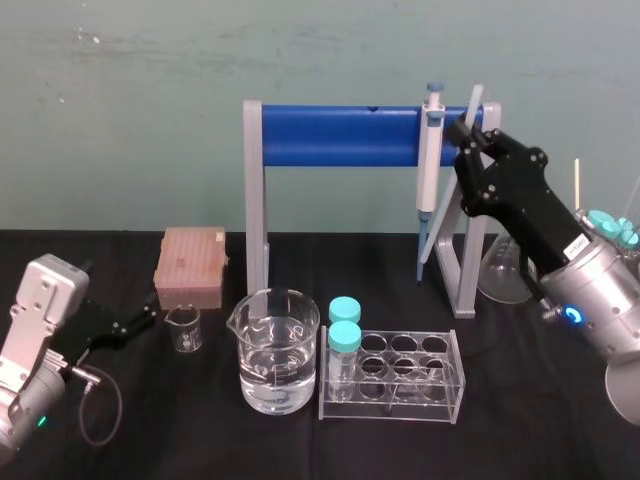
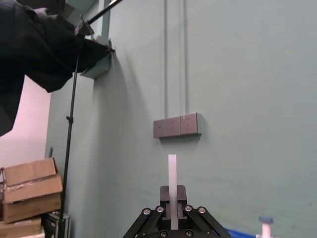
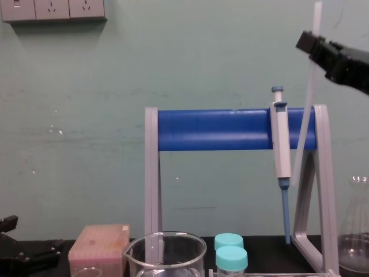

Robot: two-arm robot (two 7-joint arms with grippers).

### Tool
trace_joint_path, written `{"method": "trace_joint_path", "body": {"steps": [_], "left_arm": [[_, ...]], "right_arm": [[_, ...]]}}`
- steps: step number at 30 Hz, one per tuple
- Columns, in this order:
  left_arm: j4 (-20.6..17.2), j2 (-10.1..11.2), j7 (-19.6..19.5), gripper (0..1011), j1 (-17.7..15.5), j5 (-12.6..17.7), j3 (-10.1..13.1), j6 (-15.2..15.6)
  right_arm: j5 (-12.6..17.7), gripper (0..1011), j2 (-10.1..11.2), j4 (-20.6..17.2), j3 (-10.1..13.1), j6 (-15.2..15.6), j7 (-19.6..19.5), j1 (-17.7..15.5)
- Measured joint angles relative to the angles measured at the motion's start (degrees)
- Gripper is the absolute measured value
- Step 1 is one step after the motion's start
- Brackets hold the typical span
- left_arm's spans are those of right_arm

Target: Pick up the stirring rod with one hand, then place it down.

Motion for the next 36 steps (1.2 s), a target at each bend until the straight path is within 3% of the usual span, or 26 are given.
{"method": "trace_joint_path", "body": {"steps": [36], "left_arm": [[0.0,0.0,0.0,1000,0.0,0.0,0.0,0.0]], "right_arm": [[-2.5,70,0.6,-1.1,0.8,1.4,-1.0,-0.4]]}}
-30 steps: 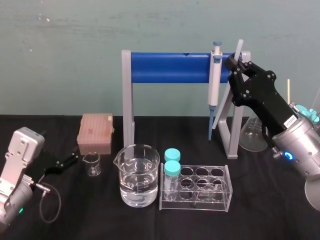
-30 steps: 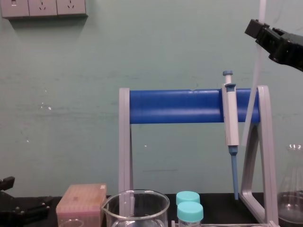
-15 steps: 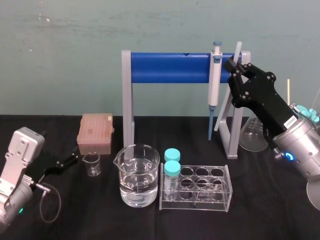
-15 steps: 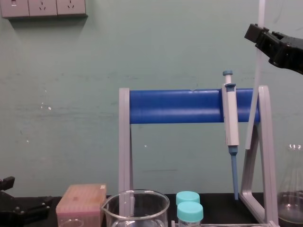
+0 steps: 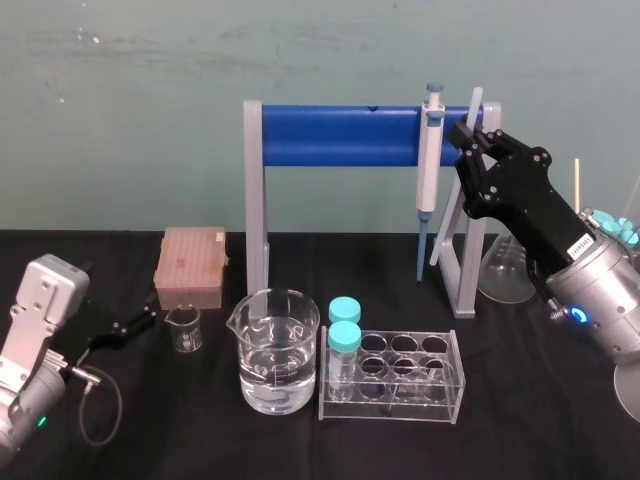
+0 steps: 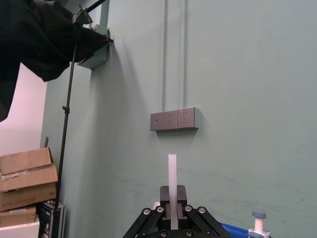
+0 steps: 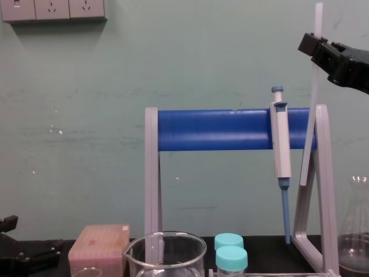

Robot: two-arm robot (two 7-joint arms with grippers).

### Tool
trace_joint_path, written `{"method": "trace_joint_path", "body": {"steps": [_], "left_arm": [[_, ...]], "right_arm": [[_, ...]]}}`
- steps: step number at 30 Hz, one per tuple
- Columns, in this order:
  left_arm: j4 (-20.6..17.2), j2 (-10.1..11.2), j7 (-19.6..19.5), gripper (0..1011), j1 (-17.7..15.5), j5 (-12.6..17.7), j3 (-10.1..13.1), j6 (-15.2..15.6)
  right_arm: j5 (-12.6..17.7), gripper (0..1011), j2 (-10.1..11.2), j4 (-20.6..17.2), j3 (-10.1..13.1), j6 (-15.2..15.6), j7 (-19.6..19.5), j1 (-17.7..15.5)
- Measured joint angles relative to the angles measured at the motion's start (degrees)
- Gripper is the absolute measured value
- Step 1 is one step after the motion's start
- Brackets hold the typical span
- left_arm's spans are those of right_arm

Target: Pick up the stirring rod with one hand, then place it down.

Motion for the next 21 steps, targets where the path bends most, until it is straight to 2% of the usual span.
{"method": "trace_joint_path", "body": {"steps": [21], "left_arm": [[0.0,0.0,0.0,1000,0.0,0.0,0.0,0.0]], "right_arm": [[0.0,70,-0.3,1.0,-0.3,0.2,0.3,0.7]]}}
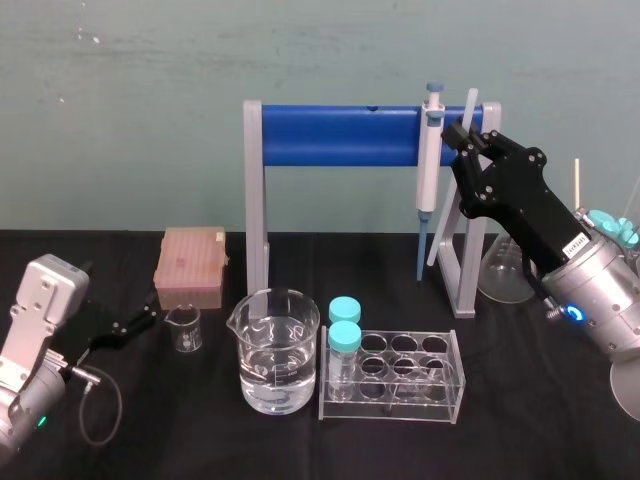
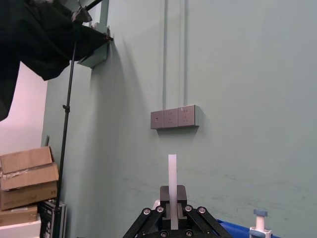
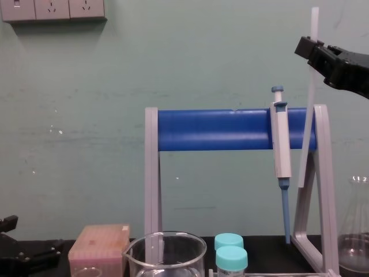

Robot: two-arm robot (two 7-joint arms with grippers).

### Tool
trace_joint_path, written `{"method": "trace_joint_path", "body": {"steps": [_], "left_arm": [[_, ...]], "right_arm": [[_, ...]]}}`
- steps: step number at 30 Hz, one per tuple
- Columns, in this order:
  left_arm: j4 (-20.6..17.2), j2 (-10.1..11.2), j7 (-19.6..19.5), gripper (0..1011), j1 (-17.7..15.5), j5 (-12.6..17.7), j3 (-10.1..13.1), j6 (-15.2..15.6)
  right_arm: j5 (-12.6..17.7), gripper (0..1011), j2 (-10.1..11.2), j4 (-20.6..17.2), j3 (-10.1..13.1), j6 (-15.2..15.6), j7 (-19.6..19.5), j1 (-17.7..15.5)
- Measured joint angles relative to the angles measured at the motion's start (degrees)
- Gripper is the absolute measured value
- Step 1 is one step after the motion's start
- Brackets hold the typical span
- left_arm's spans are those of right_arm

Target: Pick up the stirring rod with one hand, then place it down.

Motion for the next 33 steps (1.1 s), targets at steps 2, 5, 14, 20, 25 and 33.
{"method": "trace_joint_path", "body": {"steps": [2,5,14,20,25,33], "left_arm": [[0.0,0.0,0.0,1000,0.0,0.0,0.0,0.0],[0.0,0.0,0.0,1000,0.0,0.0,0.0,0.0],[0.0,0.0,0.0,1000,0.0,0.0,0.0,0.0],[0.0,0.0,0.0,1000,0.0,0.0,0.0,0.0],[0.0,0.0,0.0,1000,0.0,0.0,0.0,0.0],[0.0,0.0,0.0,1000,0.0,0.0,0.0,0.0]], "right_arm": [[0.0,70,0.0,0.1,0.0,0.0,0.0,0.1],[0.1,70,0.0,0.2,-0.1,0.1,0.1,0.2],[0.3,70,0.1,0.5,-0.2,0.2,0.3,0.2],[0.3,70,0.1,0.5,-0.2,0.2,0.3,0.2],[0.2,70,0.1,0.5,-0.2,0.2,0.3,0.1],[0.2,70,0.2,0.1,-0.2,0.2,0.2,-0.2]]}}
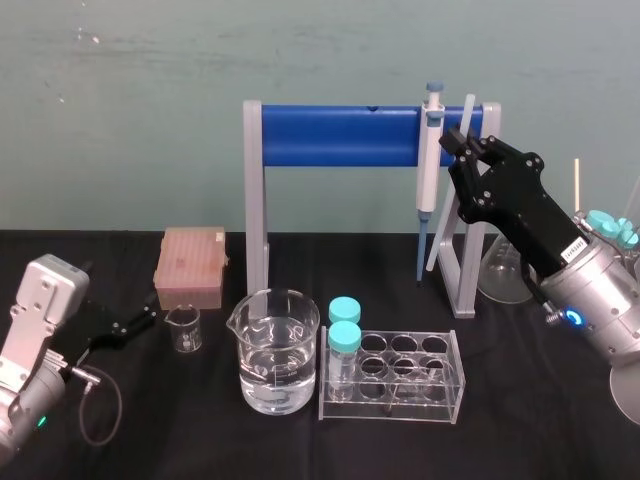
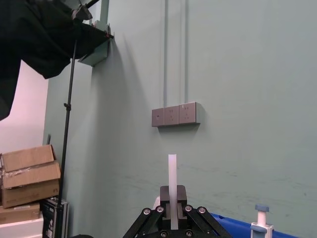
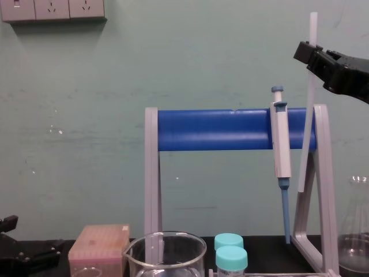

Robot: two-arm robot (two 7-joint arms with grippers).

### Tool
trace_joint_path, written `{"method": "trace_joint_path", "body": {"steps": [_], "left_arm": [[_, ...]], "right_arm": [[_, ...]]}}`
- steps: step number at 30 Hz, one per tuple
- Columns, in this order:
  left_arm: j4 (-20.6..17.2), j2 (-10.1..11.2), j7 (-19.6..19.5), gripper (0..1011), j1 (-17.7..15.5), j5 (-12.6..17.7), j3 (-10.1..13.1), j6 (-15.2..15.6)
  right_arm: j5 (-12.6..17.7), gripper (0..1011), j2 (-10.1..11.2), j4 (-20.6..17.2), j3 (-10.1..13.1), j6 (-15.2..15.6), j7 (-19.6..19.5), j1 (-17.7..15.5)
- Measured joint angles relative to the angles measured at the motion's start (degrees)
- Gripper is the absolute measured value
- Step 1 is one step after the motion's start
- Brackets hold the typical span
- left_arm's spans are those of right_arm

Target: Pick up the stirring rod with one hand, then place it down.

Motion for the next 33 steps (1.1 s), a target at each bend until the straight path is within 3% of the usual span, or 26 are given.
{"method": "trace_joint_path", "body": {"steps": [9,13,22,33], "left_arm": [[0.0,0.0,0.0,1000,0.0,0.0,0.0,0.0],[0.0,0.0,0.0,1000,0.0,0.0,0.0,0.0],[0.0,0.0,0.0,1000,0.0,0.0,0.0,0.0],[0.0,0.0,0.0,1000,0.0,0.0,0.0,0.0]], "right_arm": [[0.9,70,0.5,0.0,-0.2,0.3,1.2,-0.5],[2.6,70,1.7,1.1,-1.3,1.4,4.1,-1.2],[3.7,70,3.4,3.5,-3.4,2.5,6.7,-2.5],[3.6,70,2.5,8.2,-5.3,-0.6,8.5,-1.4]]}}
